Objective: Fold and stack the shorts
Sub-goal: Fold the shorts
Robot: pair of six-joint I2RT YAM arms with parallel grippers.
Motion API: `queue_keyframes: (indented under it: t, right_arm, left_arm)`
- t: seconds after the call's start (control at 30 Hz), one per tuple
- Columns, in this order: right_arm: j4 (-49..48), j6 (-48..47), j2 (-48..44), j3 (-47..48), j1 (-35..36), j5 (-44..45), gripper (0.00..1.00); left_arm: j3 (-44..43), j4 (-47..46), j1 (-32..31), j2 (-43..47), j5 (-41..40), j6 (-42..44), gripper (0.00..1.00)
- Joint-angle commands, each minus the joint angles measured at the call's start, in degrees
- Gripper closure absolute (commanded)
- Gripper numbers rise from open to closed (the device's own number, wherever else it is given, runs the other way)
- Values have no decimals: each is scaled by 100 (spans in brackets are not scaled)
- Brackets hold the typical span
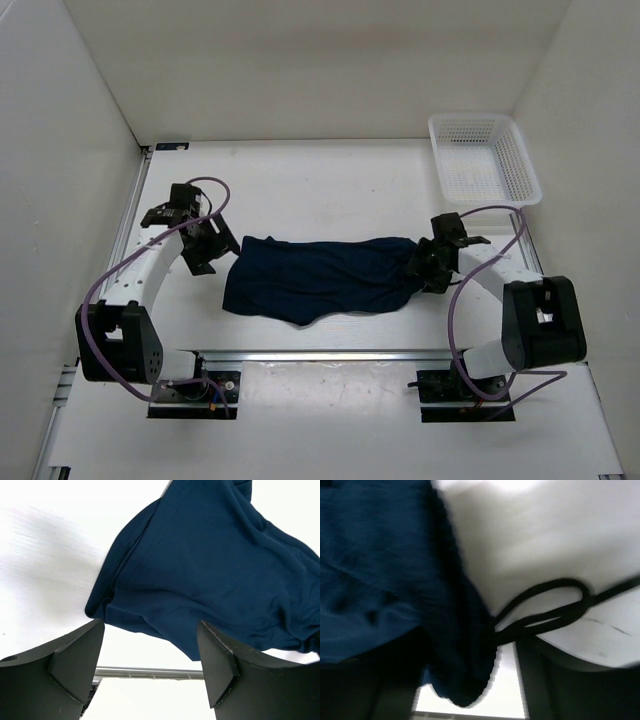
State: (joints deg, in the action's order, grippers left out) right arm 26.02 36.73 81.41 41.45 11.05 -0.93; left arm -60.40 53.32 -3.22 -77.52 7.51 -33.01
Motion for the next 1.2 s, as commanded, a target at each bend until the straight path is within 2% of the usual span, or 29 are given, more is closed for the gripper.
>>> queue_keyframes:
  t: [0.0, 0.07, 0.1, 0.17, 0.2, 0.23, 0.33, 0.37, 0.4, 0.53, 0.67, 0.97, 1.17]
  right_arm:
    - [-510, 9, 375, 65, 134, -154, 37]
    - [-597, 62, 507, 117, 274, -65, 46]
    - [-598, 149, 508, 196, 275, 170, 61]
    - [-353, 273, 508, 336, 345, 487, 82]
    - [-108, 325, 508, 416, 345, 628, 96]
    - [33, 326, 447, 564, 345, 916, 100]
    - [603, 264, 184, 776, 345, 1401, 100]
    - [745, 195, 104, 933, 345, 1576, 100]
    - [877, 81, 34, 1013, 345, 1735, 100]
    - [1326, -402, -151, 1549, 345, 2070, 100]
    - [1730, -631, -82, 2392, 670, 2526, 100]
    - [2810, -650, 814, 4264, 2084, 3257, 100]
    - [3479, -316, 1596, 5346, 3208, 3749, 100]
  left_arm:
    - [-209, 38, -12, 17, -100, 93, 15]
    - [-209, 38, -12, -44, -205, 93, 18]
    - [-209, 38, -12, -105, -206, 93, 25]
    - [-209, -15, 49, -167, -206, 163, 35]
    - [-209, -15, 50, -220, -206, 164, 39]
    - [-209, -15, 50, -272, -206, 225, 52]
    - [-209, -67, 103, -273, -92, 286, 70]
    - [-209, -67, 103, -325, -31, 287, 84]
    - [-209, -67, 103, -326, -30, 287, 90]
    - [-157, -260, 24, -509, 154, 287, 90]
    - [-24, -638, -126, -913, 154, 156, 90]
    - [-165, -1140, -468, -2257, 620, 41, 90]
    - [-174, -1306, -705, -2479, 726, -135, 90]
